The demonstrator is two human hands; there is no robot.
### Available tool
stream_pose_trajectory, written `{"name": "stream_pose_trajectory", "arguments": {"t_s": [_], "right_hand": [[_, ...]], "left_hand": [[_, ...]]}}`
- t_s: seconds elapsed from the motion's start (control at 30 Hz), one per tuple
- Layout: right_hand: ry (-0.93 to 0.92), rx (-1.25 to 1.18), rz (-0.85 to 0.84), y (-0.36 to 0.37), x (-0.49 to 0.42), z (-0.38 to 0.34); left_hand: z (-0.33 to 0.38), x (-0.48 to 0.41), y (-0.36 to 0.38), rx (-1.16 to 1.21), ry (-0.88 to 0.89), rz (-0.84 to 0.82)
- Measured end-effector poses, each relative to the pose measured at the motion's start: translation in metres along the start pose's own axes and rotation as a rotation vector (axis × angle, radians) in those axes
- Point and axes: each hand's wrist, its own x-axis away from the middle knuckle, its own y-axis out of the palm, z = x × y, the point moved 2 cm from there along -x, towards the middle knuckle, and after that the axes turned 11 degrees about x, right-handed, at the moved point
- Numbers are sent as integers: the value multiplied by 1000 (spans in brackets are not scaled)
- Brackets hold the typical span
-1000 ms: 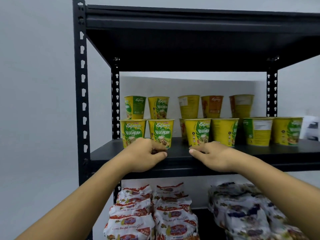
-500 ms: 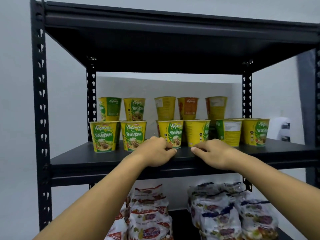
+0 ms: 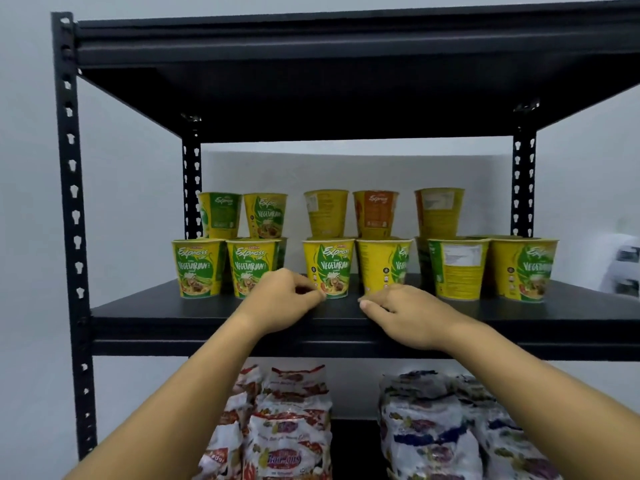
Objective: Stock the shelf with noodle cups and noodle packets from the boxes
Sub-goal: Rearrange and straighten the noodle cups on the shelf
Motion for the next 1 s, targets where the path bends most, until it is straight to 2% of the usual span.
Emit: {"name": "stream_pose_trajectory", "arguments": {"t_s": [0.17,0.37,1.0], "right_hand": [[35,15,-28,6,-1,1],[55,19,9,8,1,1],[22,73,29,4,5,-5]], "left_hand": [[-4,-13,-4,166,-113,191],[7,-38,7,302,-288,125],[-4,-54,22,548,-251,134]]}}
